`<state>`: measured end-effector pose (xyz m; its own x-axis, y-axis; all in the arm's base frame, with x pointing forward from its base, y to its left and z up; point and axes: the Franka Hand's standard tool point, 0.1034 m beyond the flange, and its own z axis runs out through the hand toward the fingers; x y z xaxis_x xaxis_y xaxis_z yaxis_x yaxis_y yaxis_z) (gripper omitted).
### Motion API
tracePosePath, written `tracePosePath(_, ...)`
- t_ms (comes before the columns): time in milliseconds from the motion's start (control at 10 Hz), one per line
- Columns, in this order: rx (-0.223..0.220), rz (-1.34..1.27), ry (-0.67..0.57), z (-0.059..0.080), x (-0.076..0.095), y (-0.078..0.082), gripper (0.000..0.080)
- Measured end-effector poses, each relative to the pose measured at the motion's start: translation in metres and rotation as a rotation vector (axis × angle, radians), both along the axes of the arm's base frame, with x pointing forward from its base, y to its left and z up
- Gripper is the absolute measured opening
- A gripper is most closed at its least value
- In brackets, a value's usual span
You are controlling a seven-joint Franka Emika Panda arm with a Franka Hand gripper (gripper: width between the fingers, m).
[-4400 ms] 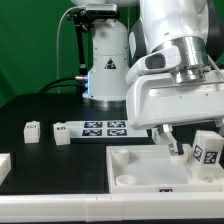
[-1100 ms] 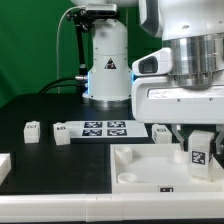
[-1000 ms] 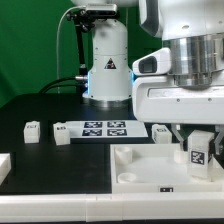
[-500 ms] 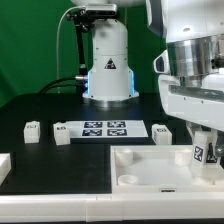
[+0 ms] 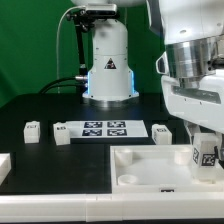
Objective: Assemble one leg
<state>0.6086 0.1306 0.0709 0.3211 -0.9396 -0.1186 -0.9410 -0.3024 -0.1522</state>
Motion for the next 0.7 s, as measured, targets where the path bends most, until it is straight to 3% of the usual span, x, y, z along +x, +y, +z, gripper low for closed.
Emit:
tracePosePath(100,-0.021,0.188,-0.031,0.0000,0.0000,0.0002,0.0633)
tracePosePath(500,-0.080,0.668,-0.103,-0.0006,-0.0014,0.0022,0.0649)
tracePosePath(700,-0.139,0.965,-0.137,-0.0006,-0.0005,0.0035,0.0649)
